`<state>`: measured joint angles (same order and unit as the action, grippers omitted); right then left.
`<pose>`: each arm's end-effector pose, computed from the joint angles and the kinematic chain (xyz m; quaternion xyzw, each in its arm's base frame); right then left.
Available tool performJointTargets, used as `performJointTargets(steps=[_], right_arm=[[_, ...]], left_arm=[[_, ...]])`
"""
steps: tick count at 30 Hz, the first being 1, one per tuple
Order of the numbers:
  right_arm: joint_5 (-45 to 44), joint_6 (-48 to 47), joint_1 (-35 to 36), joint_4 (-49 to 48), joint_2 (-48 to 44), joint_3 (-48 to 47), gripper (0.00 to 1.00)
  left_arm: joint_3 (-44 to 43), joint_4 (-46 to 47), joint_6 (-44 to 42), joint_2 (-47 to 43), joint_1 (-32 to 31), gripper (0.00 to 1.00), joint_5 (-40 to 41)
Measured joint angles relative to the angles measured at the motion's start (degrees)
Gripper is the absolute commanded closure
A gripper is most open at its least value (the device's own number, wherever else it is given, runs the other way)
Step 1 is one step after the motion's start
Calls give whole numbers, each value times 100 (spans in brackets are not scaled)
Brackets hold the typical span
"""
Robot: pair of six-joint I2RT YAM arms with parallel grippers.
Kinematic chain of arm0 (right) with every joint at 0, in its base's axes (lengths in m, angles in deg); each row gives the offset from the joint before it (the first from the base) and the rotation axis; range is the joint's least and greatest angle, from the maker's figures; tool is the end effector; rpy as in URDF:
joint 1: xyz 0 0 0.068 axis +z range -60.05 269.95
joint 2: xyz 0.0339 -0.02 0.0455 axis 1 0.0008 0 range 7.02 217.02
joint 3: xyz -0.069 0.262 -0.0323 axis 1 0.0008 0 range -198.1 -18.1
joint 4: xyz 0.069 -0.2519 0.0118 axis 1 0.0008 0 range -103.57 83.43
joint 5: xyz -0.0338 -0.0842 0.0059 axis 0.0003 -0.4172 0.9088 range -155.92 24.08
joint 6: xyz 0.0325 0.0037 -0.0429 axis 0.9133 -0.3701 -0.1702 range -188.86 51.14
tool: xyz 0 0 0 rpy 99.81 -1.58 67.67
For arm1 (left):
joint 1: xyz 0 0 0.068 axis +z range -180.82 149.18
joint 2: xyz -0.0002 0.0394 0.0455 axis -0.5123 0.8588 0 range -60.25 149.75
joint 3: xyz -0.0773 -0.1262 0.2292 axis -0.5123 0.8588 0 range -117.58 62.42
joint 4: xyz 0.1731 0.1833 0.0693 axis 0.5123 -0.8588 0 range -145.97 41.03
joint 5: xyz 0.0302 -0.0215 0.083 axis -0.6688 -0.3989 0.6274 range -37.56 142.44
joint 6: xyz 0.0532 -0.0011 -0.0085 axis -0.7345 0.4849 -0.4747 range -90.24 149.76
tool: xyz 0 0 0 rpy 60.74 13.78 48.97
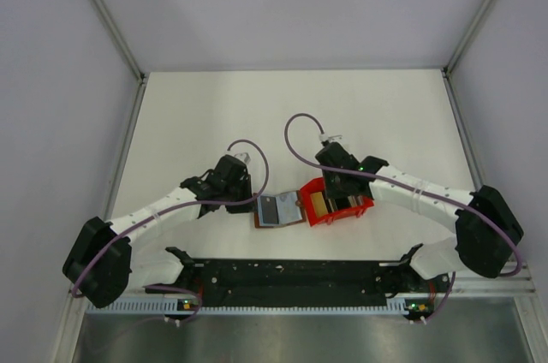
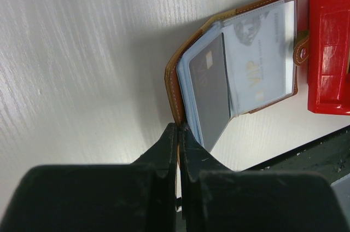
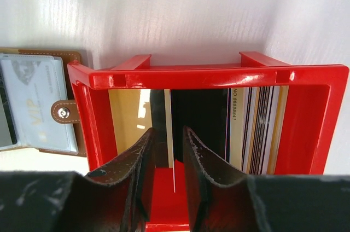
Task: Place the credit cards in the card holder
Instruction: Pick up the credit card from the storage box.
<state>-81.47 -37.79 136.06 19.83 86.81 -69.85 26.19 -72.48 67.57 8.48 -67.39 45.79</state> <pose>0.1936 0.1875 0.2160 -0.0925 0.9563 0.0499 0.2727 0.1776 -0.1369 0.1879 0.0067 0.9548 -0.2206 0.1989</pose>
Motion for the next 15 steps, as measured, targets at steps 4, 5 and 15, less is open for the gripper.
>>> performJointTargets(steps=[4, 5, 15], right_arm=[[-13, -2, 0, 46, -177, 0, 72], [-24, -2, 0, 50, -240, 0, 72], [109, -2, -61, 48, -328, 74, 74]], left_arm=[[2, 2, 0, 0, 0, 100, 0], [2, 2, 0, 0, 0, 100, 0], [2, 7, -2, 0, 0, 100, -2]])
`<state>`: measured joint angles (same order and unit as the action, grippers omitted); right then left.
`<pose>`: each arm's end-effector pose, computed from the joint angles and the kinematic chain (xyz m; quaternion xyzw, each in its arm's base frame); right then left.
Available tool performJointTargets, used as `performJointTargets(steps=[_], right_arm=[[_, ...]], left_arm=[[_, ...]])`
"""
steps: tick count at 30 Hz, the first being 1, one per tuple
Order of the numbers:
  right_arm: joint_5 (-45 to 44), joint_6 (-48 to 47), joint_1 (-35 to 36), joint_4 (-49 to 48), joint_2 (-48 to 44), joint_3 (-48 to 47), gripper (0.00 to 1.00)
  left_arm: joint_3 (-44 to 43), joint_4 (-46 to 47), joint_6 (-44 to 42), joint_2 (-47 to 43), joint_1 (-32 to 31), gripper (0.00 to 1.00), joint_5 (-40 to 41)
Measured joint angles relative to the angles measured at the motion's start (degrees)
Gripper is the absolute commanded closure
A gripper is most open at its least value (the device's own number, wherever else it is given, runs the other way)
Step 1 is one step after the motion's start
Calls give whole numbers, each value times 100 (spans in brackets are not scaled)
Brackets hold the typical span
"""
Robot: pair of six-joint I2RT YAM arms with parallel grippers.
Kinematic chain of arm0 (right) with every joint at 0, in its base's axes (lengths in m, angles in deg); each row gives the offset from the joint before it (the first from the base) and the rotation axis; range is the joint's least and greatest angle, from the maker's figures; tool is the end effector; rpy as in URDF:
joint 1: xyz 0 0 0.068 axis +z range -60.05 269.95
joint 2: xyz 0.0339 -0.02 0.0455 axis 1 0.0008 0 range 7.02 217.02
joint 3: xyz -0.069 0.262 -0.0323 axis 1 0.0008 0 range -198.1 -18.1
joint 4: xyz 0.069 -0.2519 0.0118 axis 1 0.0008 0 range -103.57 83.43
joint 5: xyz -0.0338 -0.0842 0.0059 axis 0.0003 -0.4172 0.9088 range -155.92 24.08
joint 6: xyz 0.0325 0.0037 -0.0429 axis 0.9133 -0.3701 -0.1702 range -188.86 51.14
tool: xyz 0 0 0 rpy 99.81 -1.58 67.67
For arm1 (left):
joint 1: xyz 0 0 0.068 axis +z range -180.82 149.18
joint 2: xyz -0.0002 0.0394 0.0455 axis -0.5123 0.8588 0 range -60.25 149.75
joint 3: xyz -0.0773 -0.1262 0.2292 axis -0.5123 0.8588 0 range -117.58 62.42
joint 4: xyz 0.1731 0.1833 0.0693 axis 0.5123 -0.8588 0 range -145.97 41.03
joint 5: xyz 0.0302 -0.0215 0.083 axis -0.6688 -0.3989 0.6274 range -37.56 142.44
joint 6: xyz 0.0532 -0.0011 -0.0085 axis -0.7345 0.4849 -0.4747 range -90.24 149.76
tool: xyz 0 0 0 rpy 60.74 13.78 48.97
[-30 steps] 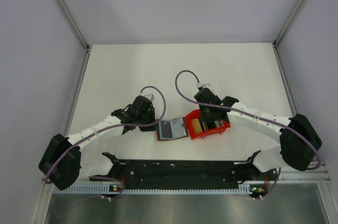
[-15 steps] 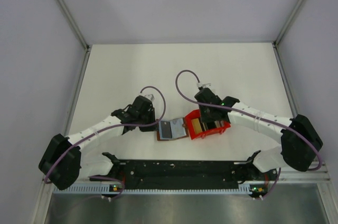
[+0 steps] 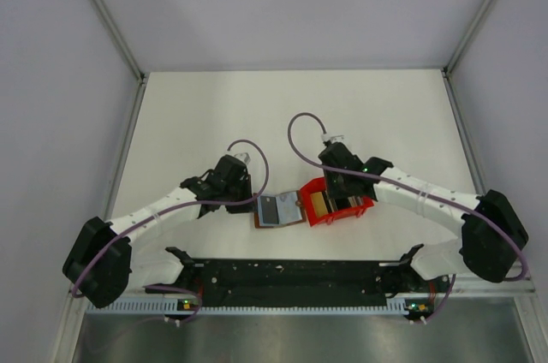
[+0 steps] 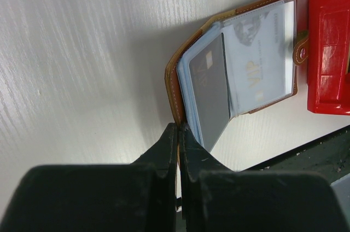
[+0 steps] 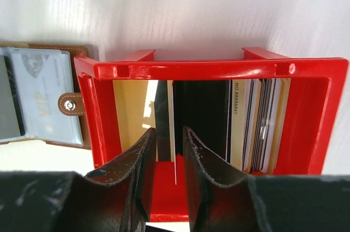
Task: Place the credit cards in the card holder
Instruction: Pick up the credit card from the storage box.
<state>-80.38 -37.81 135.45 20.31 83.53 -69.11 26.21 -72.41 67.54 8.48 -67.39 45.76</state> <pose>0.1890 0.1796 0.2255 -0.0873 0.9535 0.0669 0.2808 0.1776 -0.1370 0.1878 0.0070 0.9547 -0.2210 0.1992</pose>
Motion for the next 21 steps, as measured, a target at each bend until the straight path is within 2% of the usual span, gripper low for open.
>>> performJointTargets(steps=[9, 13, 14, 17, 21], right_arm=[[184, -44, -2, -120, 542, 170, 75], [190, -81, -2, -138, 728, 188, 94], [190, -92, -2, -142, 750, 188, 95], [188, -105, -2, -153, 754, 188, 98], [184, -118, -2, -162, 748, 186, 94]], left_arm=[[2, 20, 2, 0, 0, 100, -2], [2, 22, 2, 0, 0, 100, -2], [2, 22, 0, 0, 0, 100, -2], [2, 22, 0, 0, 0, 100, -2], [2, 22, 2, 0, 0, 100, -2]])
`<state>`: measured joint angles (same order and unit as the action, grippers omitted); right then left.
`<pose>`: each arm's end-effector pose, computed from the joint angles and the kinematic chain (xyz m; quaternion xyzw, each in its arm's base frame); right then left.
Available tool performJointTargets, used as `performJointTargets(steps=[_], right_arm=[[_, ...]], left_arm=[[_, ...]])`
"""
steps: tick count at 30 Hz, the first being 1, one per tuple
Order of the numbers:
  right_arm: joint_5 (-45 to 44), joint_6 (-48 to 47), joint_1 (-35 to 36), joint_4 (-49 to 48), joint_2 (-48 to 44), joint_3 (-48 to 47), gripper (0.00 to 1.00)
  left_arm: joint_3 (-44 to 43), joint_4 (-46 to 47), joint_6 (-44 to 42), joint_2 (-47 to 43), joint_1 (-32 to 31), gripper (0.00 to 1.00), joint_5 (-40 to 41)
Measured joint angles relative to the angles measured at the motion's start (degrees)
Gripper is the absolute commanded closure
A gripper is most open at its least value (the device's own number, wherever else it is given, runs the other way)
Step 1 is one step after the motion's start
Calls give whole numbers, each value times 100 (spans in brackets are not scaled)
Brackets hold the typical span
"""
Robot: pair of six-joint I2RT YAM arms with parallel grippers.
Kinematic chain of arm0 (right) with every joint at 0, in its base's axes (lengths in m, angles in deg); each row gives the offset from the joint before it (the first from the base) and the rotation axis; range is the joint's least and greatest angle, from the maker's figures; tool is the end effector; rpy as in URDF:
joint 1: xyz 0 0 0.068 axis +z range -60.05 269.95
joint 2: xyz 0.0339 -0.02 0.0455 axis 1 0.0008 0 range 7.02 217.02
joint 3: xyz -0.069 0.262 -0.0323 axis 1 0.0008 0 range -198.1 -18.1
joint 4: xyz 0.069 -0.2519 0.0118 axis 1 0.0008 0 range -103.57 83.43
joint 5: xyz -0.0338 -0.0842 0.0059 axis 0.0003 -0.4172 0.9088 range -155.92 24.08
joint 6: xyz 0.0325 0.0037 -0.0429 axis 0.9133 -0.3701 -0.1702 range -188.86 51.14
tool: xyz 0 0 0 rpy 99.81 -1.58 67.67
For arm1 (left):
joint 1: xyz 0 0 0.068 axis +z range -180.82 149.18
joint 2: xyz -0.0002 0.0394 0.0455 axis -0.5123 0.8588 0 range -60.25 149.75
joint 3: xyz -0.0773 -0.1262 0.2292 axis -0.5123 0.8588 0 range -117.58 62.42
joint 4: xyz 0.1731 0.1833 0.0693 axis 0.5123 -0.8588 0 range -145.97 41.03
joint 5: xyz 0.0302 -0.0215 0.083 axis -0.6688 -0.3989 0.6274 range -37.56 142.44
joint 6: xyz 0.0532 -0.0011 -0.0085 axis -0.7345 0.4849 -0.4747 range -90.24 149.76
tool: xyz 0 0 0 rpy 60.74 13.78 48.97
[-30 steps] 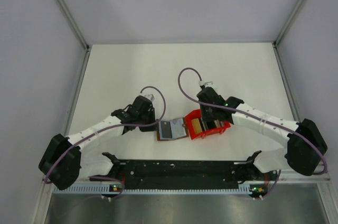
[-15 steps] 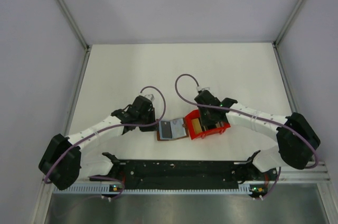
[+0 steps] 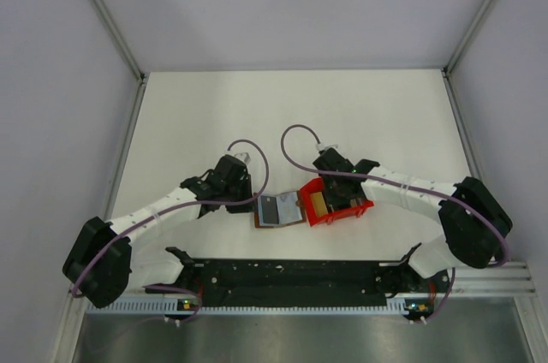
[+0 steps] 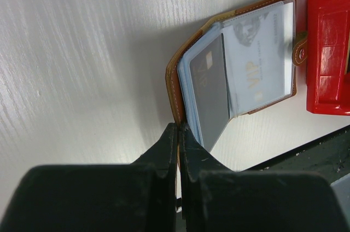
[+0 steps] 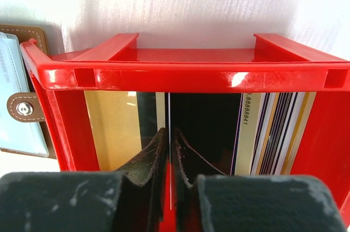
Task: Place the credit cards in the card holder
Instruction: Pick up the credit card from the storage box.
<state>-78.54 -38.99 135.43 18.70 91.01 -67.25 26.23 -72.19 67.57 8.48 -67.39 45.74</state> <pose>0.1949 0.1870 0.1851 -0.1106 0.9681 0.0352 0.2219 0.1779 -0.1372 0.1880 0.0069 0.9542 -0.2222 0.2003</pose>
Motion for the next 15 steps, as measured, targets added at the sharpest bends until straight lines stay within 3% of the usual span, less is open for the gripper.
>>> performJointTargets(steps=[2, 15], right_arm=[[-15, -35, -2, 2, -11, -2, 100], [-2, -166, -33, 50, -466, -79, 100]], left_arm=[[0, 0, 0, 0, 0, 100, 0], [0, 2, -2, 0, 0, 100, 0]])
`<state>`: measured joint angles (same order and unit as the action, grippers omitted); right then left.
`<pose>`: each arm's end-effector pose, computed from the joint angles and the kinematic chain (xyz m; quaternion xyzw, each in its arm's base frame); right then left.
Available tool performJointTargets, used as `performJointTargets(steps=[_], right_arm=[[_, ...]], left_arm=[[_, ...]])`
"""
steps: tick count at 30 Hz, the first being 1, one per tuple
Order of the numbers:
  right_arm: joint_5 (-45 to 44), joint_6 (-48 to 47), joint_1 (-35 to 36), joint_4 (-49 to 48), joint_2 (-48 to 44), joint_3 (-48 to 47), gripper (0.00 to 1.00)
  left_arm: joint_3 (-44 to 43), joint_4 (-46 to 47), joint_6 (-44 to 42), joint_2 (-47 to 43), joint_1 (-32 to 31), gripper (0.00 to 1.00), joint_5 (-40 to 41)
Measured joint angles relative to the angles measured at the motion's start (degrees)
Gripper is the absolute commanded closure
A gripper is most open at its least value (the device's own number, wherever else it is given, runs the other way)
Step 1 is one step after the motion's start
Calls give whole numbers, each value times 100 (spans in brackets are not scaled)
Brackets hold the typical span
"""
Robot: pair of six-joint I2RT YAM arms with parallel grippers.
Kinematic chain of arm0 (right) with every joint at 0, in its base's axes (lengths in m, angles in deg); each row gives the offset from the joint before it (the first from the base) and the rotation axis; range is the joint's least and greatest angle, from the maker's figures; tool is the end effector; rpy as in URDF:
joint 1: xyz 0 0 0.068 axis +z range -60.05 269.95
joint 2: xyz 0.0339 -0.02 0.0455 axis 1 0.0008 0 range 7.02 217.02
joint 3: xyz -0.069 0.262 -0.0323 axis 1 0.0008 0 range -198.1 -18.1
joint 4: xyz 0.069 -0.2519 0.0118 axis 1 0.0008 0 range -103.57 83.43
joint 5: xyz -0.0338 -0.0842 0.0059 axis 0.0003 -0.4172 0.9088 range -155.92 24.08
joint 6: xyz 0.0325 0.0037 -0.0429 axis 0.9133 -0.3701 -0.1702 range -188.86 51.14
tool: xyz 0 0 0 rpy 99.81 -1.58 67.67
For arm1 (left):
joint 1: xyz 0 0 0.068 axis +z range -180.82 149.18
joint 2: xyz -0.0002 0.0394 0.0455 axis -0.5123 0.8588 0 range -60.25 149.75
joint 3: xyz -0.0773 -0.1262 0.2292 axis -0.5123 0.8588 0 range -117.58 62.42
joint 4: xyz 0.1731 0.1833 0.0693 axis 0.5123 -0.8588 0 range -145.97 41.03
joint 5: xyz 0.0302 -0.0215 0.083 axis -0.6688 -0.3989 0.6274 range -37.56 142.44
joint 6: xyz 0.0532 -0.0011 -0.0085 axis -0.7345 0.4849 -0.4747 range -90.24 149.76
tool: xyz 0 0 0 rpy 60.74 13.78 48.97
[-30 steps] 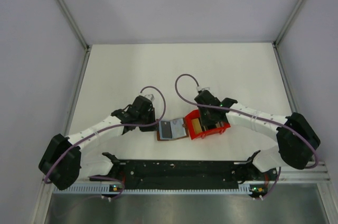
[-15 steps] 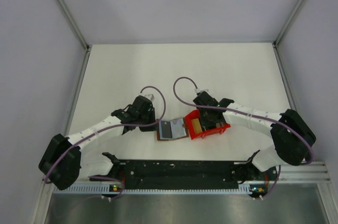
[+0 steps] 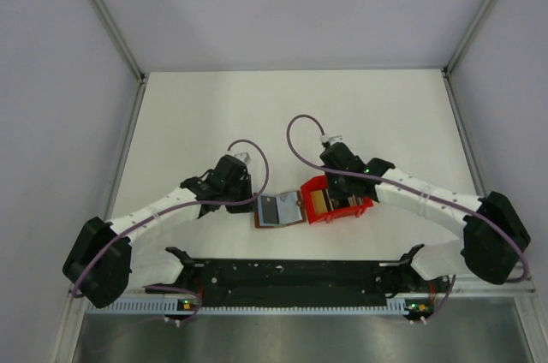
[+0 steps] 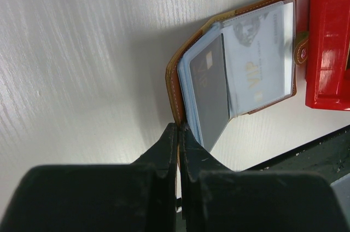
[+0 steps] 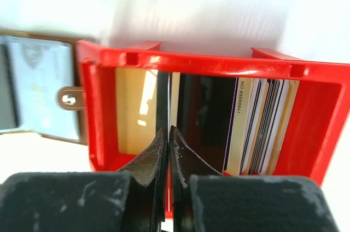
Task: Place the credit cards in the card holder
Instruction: Pick up the credit card from the storage box, then insert the credit card into the card holder.
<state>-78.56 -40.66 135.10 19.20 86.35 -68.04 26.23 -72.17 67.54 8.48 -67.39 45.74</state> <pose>0.1923 0.1822 0.2088 -0.1159 0.9581 0.0570 0.2555 0.1779 -0.1372 0.1880 0.0072 0.9541 -0.2222 0.2005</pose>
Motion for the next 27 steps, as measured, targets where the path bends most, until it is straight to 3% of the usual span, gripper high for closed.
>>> performJointTargets(steps=[10, 16, 23, 27], right_arm=[[560, 52, -385, -74, -903, -111, 100], [1110, 546, -684, -258, -1287, -4, 100], [-809, 1556, 907, 363, -776, -949, 100], [-1965, 2059, 1453, 817, -57, -1690, 100]], left_arm=[[0, -2, 0, 0, 0, 100, -2], [0, -2, 2, 0, 0, 100, -4], [0, -2, 9, 2, 0, 100, -37], [0, -11, 37, 2, 0, 100, -35]])
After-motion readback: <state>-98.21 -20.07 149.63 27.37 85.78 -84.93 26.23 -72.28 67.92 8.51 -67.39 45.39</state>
